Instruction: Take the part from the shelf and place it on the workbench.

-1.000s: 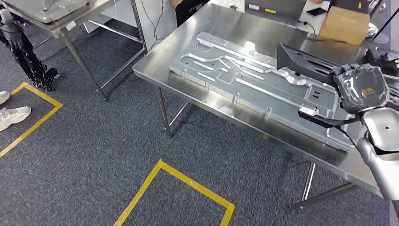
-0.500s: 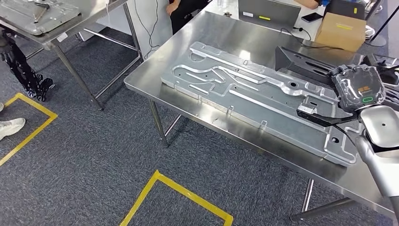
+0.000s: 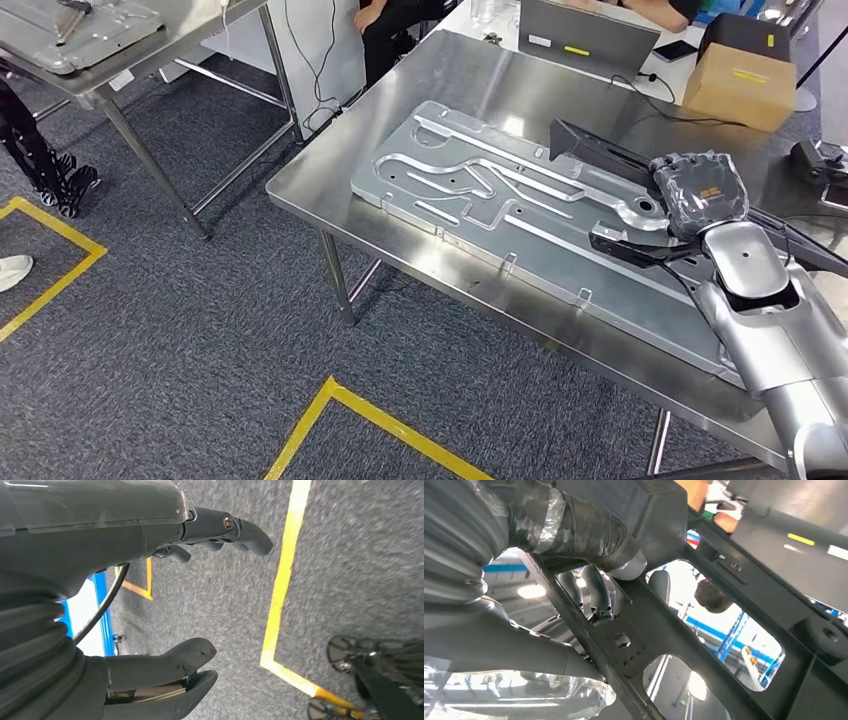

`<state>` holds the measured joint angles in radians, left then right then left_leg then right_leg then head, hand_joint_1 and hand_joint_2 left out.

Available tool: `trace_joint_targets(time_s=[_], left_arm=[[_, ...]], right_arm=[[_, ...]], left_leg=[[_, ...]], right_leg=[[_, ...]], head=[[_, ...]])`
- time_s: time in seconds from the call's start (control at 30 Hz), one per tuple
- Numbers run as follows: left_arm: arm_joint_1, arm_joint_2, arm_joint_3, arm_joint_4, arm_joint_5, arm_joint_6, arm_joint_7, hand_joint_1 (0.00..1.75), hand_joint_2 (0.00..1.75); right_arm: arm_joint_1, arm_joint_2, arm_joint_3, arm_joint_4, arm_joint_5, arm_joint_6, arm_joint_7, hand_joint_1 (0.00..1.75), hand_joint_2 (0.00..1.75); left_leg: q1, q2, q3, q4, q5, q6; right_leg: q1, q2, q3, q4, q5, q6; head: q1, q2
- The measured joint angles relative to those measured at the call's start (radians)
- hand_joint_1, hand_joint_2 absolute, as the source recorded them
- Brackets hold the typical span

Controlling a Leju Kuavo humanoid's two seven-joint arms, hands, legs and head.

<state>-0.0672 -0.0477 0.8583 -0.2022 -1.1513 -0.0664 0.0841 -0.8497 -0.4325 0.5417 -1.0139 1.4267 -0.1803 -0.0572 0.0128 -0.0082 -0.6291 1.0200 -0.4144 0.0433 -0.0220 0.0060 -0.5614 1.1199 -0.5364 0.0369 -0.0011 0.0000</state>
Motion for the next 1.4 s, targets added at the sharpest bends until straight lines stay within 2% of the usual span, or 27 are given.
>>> trace_joint_targets(time_s=[0.07,0.13,0.17,0.2,0.27,0.3,0.33,0.43,0.5,0.57,0.63,0.67,0.7,0.77,0.83,0.93,0.97,1.03,1.07,1.1,1.13,1.17,1.2,1.27,1.3,1.33,1.4], left_arm=[[-0.001,0.000,0.000,0.000,0.000,0.000,-0.001,0.00,1.75],[-0.001,0.000,0.000,0.000,0.000,0.000,-0.002,0.00,1.75],[-0.001,0.000,0.000,0.000,-0.001,0.000,-0.002,0.00,1.75],[-0.001,0.000,0.000,0.000,-0.001,0.000,-0.002,0.00,1.75],[0.001,-0.004,0.000,0.001,-0.001,-0.001,-0.002,0.00,1.75],[0.000,-0.006,0.000,0.002,-0.001,-0.002,-0.002,0.00,1.75],[-0.001,-0.008,0.000,0.002,-0.001,-0.002,-0.002,0.00,1.75],[-0.004,-0.008,0.000,0.003,-0.004,-0.002,-0.002,0.00,1.75],[-0.006,-0.007,0.000,0.002,-0.008,-0.003,-0.002,0.00,1.75],[-0.008,-0.008,0.000,0.002,-0.012,-0.003,-0.002,0.00,1.75],[-0.008,-0.008,0.000,0.002,-0.017,-0.003,-0.001,0.00,1.75],[-0.008,-0.008,0.000,0.002,-0.019,-0.003,0.001,0.00,1.75],[-0.008,-0.007,-0.001,0.002,-0.022,-0.003,0.003,0.00,1.75],[-0.009,-0.007,-0.001,0.002,-0.024,-0.004,0.005,0.00,1.75],[-0.011,-0.008,-0.001,0.002,-0.023,-0.004,0.004,0.00,1.75],[-0.018,-0.009,-0.001,0.002,-0.021,-0.005,0.000,0.00,0.44],[-0.021,-0.009,-0.001,0.002,-0.021,-0.005,-0.003,0.00,0.44],[-0.029,-0.011,-0.001,0.002,-0.020,-0.006,-0.009,0.00,1.31],[-0.034,-0.011,-0.001,0.002,-0.019,-0.007,-0.011,0.00,1.31],[-0.038,-0.012,-0.001,0.002,-0.018,-0.007,-0.013,0.00,0.87],[-0.041,-0.012,-0.001,0.002,-0.014,-0.007,-0.017,0.00,0.44],[-0.042,-0.013,-0.001,0.002,-0.009,-0.007,-0.022,0.00,0.00],[-0.044,-0.014,0.000,0.002,-0.005,-0.007,-0.029,0.00,0.00],[-0.046,-0.018,0.000,0.002,0.000,-0.010,-0.038,0.00,0.00],[-0.047,-0.021,0.000,0.002,0.001,-0.011,-0.041,0.00,0.00],[-0.049,-0.023,0.001,0.002,0.002,-0.012,-0.041,0.00,0.00],[-0.053,-0.025,0.002,0.002,0.005,-0.012,-0.042,0.00,0.00]], right_arm=[[-0.006,0.016,0.004,0.028,0.000,-0.003,0.002,1.71,1.75],[-0.007,0.027,0.010,0.052,0.000,-0.004,0.003,1.71,1.75],[-0.007,0.032,0.014,0.062,0.000,-0.004,0.003,1.71,1.75],[-0.007,0.035,0.017,0.069,0.000,-0.005,0.003,1.71,1.75],[-0.010,0.039,0.021,0.082,0.000,-0.007,0.003,1.71,1.75],[-0.013,0.041,0.023,0.088,0.000,-0.008,0.003,1.71,1.75],[-0.017,0.043,0.025,0.092,0.000,-0.010,0.003,1.71,1.75],[-0.027,0.054,0.031,0.102,-0.003,-0.014,0.002,1.71,1.75],[-0.033,0.069,0.035,0.111,-0.006,-0.015,0.001,1.71,1.75],[-0.036,0.091,0.041,0.127,-0.011,-0.016,0.001,1.71,1.75],[-0.033,0.116,0.049,0.152,-0.016,-0.016,0.000,1.71,1.75],[-0.031,0.128,0.054,0.166,-0.017,-0.017,-0.001,1.71,1.75],[-0.029,0.140,0.058,0.181,-0.018,-0.017,-0.003,1.71,1.75],[-0.027,0.164,0.068,0.213,-0.019,-0.018,-0.008,1.71,1.75],[-0.026,0.182,0.078,0.242,-0.021,-0.020,-0.012,1.71,1.75],[-0.020,0.197,0.088,0.272,-0.023,-0.019,-0.017,0.43,0.44],[-0.020,0.202,0.091,0.279,-0.025,-0.017,-0.018,0.00,0.00],[-0.024,0.207,0.093,0.292,-0.030,-0.012,-0.022,0.00,0.00],[-0.025,0.208,0.094,0.298,-0.032,-0.008,-0.024,0.00,0.00],[-0.025,0.210,0.096,0.303,-0.033,-0.003,-0.026,0.00,0.00],[-0.023,0.211,0.099,0.308,-0.034,0.001,-0.028,0.00,0.00],[-0.022,0.213,0.102,0.312,-0.035,0.006,-0.031,0.00,0.00],[-0.021,0.214,0.105,0.315,-0.037,0.009,-0.033,0.00,0.00],[-0.024,0.215,0.108,0.317,-0.041,0.015,-0.037,0.00,0.00],[-0.027,0.216,0.109,0.317,-0.043,0.017,-0.038,0.00,0.00],[-0.031,0.217,0.111,0.317,-0.045,0.020,-0.039,0.00,0.00],[-0.038,0.219,0.115,0.316,-0.052,0.026,-0.041,0.00,0.00]], left_leg=[[-0.003,-0.001,0.014,-0.001,-0.014,0.007],[-0.009,-0.004,0.034,-0.001,-0.032,0.009],[-0.012,-0.005,0.048,-0.001,-0.042,0.010],[-0.016,-0.006,0.063,-0.001,-0.052,0.011],[-0.021,-0.007,0.086,-0.003,-0.072,0.009],[-0.021,-0.008,0.093,-0.004,-0.080,0.006],[-0.021,-0.008,0.099,-0.004,-0.085,0.002],[-0.023,-0.004,0.112,0.004,-0.087,-0.014],[-0.021,-0.001,0.077,0.073,-0.096,-0.023],[-0.013,0.001,-0.005,0.198,-0.136,-0.036],[-0.005,0.001,-0.073,0.268,-0.172,-0.050],[-0.002,0.002,-0.085,0.256,-0.166,-0.054],[0.001,0.002,-0.082,0.211,-0.134,-0.057],[0.005,0.003,-0.059,0.083,-0.029,-0.061],[0.004,0.002,-0.047,0.016,0.035,-0.051],[0.001,0.000,-0.046,0.012,0.038,-0.027],[0.001,0.000,-0.042,0.009,0.035,-0.022],[0.004,0.000,-0.034,0.004,0.029,-0.012],[0.003,0.000,-0.032,0.003,0.025,-0.008],[0.003,0.000,-0.029,0.003,0.022,-0.006],[0.003,0.000,-0.025,0.003,0.018,-0.005],[0.003,0.000,-0.021,0.004,0.014,-0.005],[0.002,-0.001,-0.014,0.004,0.009,-0.006],[0.000,-0.001,0.000,0.004,0.001,-0.009],[-0.002,-0.001,0.004,0.004,-0.002,-0.012],[-0.003,-0.001,0.005,0.005,-0.005,-0.015],[-0.006,0.000,0.003,0.006,-0.008,-0.015]], right_leg=[[0.000,-0.002,-0.084,0.124,-0.046,0.003],[0.001,-0.003,-0.145,0.178,-0.075,0.000],[0.004,-0.003,-0.153,0.158,-0.060,-0.005],[0.007,-0.003,-0.146,0.108,-0.021,-0.013],[0.021,-0.005,-0.119,-0.016,0.084,-0.039],[0.028,-0.006,-0.109,-0.060,0.118,-0.050],[0.034,-0.007,-0.103,-0.086,0.136,-0.058],[0.032,-0.005,-0.076,-0.113,0.132,-0.066],[0.024,-0.004,-0.050,-0.126,0.125,-0.073],[0.021,-0.003,-0.030,-0.131,0.111,-0.077],[0.018,0.000,-0.010,-0.129,0.091,-0.074],[0.016,0.002,0.003,-0.127,0.080,-0.071],[0.014,0.004,0.016,-0.124,0.068,-0.067],[0.010,0.005,0.040,-0.114,0.042,-0.056],[0.012,0.006,0.046,-0.105,0.022,-0.043],[0.011,0.005,0.045,-0.104,0.008,-0.026],[0.009,0.003,0.040,-0.091,-0.003,-0.022],[0.007,-0.001,-0.003,-0.006,-0.044,-0.014],[0.007,-0.001,-0.044,0.062,-0.070,-0.011],[0.007,-0.001,-0.087,0.128,-0.088,-0.009],[0.007,-0.001,-0.120,0.170,-0.090,-0.009],[0.008,-0.001,-0.138,0.177,-0.071,-0.009],[0.008,-0.001,-0.134,0.144,-0.032,-0.012],[0.012,-0.002,-0.088,0.015,0.057,-0.024],[0.016,-0.003,-0.065,-0.042,0.083,-0.031],[0.019,-0.004,-0.050,-0.079,0.094,-0.035],[0.020,-0.004,-0.043,-0.100,0.091,-0.031]], head=[[0.000,0.000],[0.000,0.000],[0.000,0.000],[0.000,0.000],[-0.001,0.000],[-0.002,0.000],[-0.003,0.000],[-0.003,0.000],[-0.004,0.000],[-0.005,0.000],[-0.005,0.000],[-0.005,0.000],[-0.006,0.000],[-0.005,0.000],[-0.005,0.000],[-0.005,0.000],[-0.005,0.000],[-0.004,0.000],[-0.004,0.000],[-0.004,0.000],[-0.004,0.000],[-0.004,0.000],[-0.004,0.000],[-0.004,0.000],[-0.004,0.000],[-0.004,0.000],[-0.004,0.000]])
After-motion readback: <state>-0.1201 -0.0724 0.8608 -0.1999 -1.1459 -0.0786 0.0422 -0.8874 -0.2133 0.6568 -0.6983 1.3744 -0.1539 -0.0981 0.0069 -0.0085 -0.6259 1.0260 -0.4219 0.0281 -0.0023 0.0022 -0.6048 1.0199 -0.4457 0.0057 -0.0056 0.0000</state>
